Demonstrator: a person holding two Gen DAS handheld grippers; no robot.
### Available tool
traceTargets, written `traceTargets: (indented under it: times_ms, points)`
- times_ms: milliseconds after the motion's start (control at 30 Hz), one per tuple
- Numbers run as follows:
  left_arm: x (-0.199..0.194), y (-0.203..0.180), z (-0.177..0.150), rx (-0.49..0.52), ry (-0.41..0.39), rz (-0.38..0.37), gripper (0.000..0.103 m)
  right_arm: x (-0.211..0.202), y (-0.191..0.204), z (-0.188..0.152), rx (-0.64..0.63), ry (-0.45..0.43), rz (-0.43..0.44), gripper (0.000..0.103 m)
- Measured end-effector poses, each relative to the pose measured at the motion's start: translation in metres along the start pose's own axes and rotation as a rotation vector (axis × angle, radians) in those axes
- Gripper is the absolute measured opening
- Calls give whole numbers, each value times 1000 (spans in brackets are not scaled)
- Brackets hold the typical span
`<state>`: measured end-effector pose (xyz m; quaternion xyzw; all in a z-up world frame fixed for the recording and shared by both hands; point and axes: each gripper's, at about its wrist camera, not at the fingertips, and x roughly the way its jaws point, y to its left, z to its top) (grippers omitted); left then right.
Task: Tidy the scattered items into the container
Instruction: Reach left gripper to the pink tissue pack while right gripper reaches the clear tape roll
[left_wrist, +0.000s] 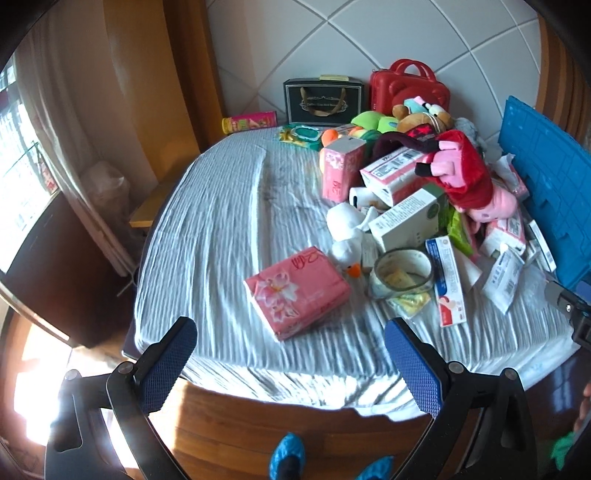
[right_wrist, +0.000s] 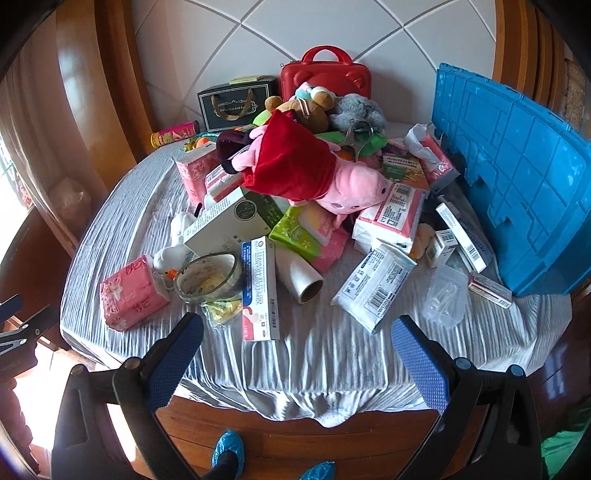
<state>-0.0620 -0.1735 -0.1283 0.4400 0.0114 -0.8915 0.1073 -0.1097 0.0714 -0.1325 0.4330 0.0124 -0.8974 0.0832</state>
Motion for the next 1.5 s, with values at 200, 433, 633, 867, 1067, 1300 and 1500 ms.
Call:
traceTargets:
  times_ms: [200, 433, 633, 867, 1067, 1300, 1500]
  points:
    - [79, 27, 7, 125, 100, -102, 99, 60, 52, -1, 94, 99, -20, 68]
    - [137, 21, 11, 239, 182, -163, 99, 96, 71, -6, 157, 183, -35, 62]
    - [169, 13, 4, 317, 244, -199, 99, 115, 76, -8, 174, 227, -40, 62]
    - [189, 0, 14, 342, 200, -168, 102, 129, 82, 1, 210, 243, -13, 62]
    - [194, 9, 28, 242, 176, -142, 96, 147, 97, 11, 218, 259, 3, 62]
    - [192, 25, 31, 136, 193, -144, 98, 177, 115, 23, 203, 293, -43, 94]
    - [217, 26, 37, 154, 243, -142, 100, 193, 121, 25, 141, 291, -103, 103]
